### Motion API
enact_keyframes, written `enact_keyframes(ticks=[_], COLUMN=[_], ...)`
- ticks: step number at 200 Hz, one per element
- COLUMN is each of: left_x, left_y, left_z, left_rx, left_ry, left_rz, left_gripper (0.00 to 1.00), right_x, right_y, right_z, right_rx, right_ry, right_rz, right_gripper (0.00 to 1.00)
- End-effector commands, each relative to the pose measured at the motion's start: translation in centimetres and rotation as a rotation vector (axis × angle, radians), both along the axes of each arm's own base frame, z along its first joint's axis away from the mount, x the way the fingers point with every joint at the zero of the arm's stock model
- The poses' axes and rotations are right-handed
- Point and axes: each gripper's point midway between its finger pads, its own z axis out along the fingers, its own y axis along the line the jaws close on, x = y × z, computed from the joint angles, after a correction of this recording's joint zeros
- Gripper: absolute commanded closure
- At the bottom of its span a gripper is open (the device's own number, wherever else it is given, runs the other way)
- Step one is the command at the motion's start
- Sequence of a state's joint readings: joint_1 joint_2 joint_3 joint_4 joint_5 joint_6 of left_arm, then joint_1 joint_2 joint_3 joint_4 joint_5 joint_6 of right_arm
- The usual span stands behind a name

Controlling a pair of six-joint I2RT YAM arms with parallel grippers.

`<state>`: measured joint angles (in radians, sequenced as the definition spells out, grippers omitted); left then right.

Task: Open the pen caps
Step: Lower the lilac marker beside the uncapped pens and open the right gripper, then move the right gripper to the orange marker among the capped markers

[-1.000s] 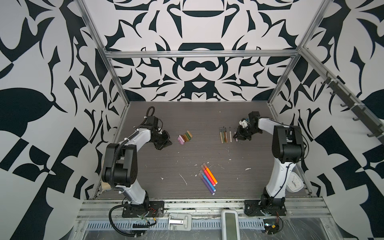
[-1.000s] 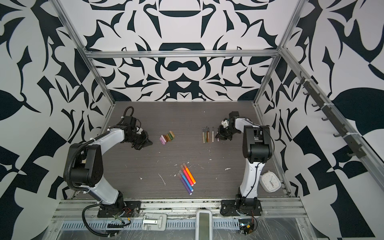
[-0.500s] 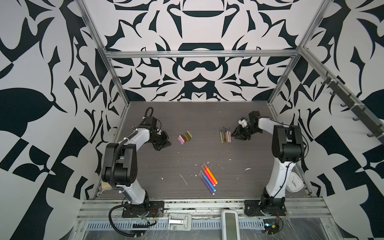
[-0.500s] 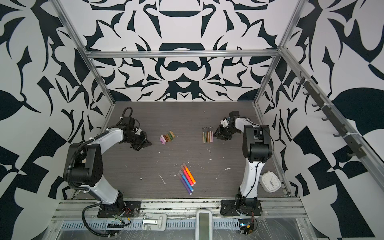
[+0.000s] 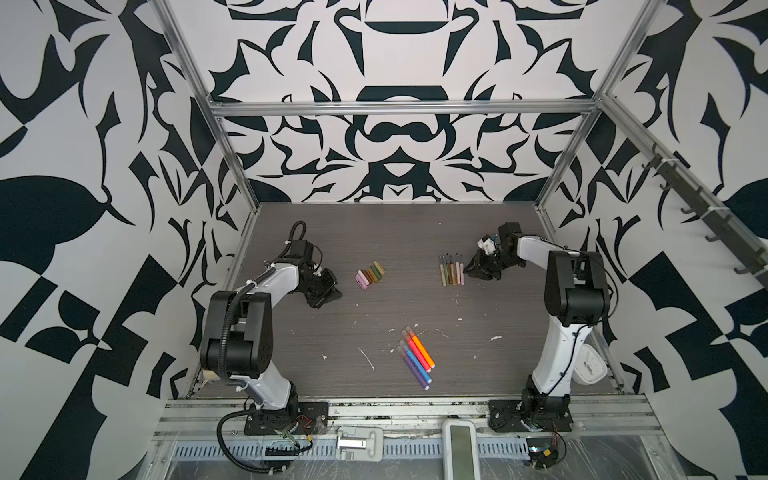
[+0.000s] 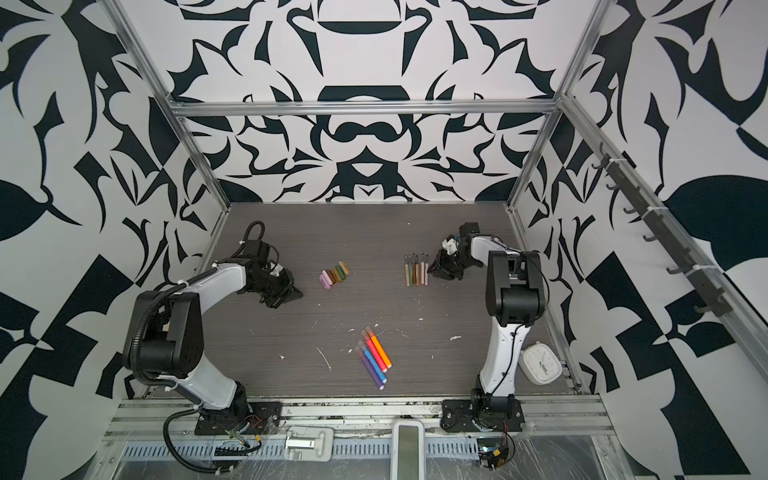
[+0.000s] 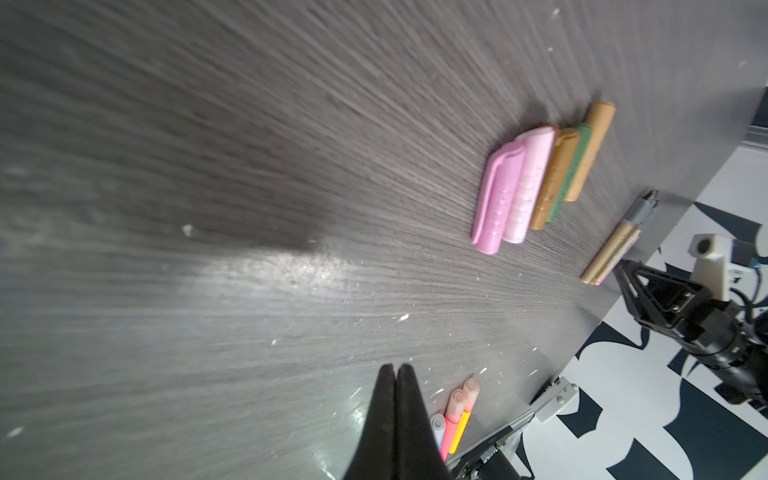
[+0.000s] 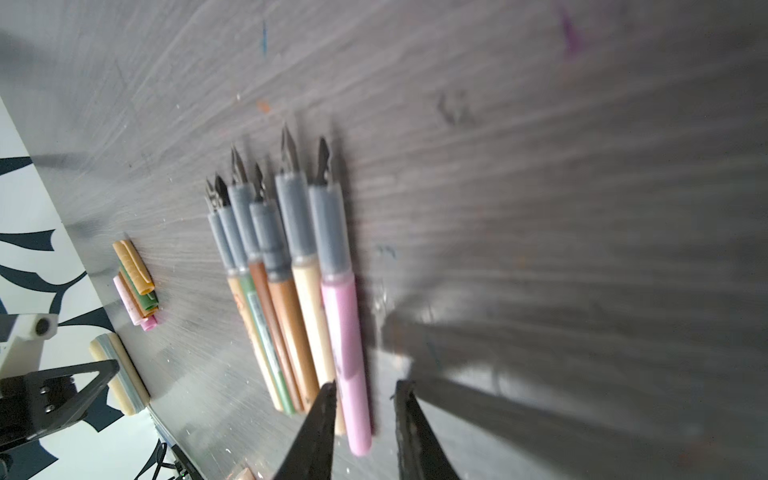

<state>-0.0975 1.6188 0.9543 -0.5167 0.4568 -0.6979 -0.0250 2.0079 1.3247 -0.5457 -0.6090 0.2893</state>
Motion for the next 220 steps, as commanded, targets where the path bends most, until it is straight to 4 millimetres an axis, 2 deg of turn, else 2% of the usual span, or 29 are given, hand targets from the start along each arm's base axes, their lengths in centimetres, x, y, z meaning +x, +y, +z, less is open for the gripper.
enact_keyframes(ticks=[1,15,29,42,45,56,64,67,70,91,105,127,150,187,216,220], left_x=[1.2,2.0,2.8,3.3,3.3,3.7,3.9,3.9,4.0,4.5,4.7,4.8,4.6,4.3,3.9,3.9], left_y=[0.1,0.0,0.3,0.9,1.2,2.0,2.5,2.6,2.7,3.1,3.1,2.8,2.7,2.4,2.7,2.6], left_z=[2.4,4.1,6.8,9.0,10.1,11.4,12.0,12.0,12.1,11.9,11.4,11.2,10.9,10.3,9.2,8.1], left_rx=[-0.026,-0.053,-0.069,-0.061,-0.059,-0.042,-0.032,-0.029,-0.029,-0.028,-0.039,-0.057,-0.055,-0.059,-0.056,-0.052], left_ry=[-0.131,-0.231,-0.368,-0.471,-0.512,-0.562,-0.578,-0.576,-0.578,-0.558,-0.541,-0.522,-0.498,-0.462,-0.411,-0.375], left_rz=[0.048,0.078,0.115,0.165,0.181,0.232,0.257,0.264,0.271,0.315,0.34,0.335,0.328,0.316,0.342,0.342], left_gripper=[1.0,1.0,0.87,0.66,0.61,0.41,0.23,0.05,0.0,0.01,0.01,0.0,0.05,0.1,0.11,0.11], right_x=[-1.8,-4.8,-8.7,-12.6,-13.4,-16.5,-18.1,-18.6,-19.2,-22.4,-23.6,-23.3,-22.9,-23.8,-24.6,-24.7], right_y=[1.4,3.9,6.9,9.5,9.8,11.4,12.1,12.2,12.5,13.6,13.9,14.2,14.3,14.5,14.8,14.9], right_z=[4.1,5.1,5.7,5.7,5.7,5.4,5.2,5.1,5.0,3.8,2.7,2.8,2.7,2.0,2.0,1.9], right_rx=[-0.036,-0.089,-0.157,-0.213,-0.225,-0.259,-0.273,-0.278,-0.28,-0.314,-0.33,-0.328,-0.348,-0.33,-0.303,-0.3], right_ry=[-0.078,-0.105,-0.126,-0.152,-0.155,-0.168,-0.174,-0.173,-0.176,-0.163,-0.13,-0.131,-0.124,-0.096,-0.092,-0.09], right_rz=[0.035,0.138,0.271,0.387,0.402,0.476,0.507,0.511,0.523,0.594,0.618,0.604,0.616,0.65,0.675,0.682], right_gripper=[0.73,0.73,0.73,0.73,0.73,0.72,0.72,0.72,0.71,0.69,0.67,0.67,0.67,0.67,0.67,0.68])
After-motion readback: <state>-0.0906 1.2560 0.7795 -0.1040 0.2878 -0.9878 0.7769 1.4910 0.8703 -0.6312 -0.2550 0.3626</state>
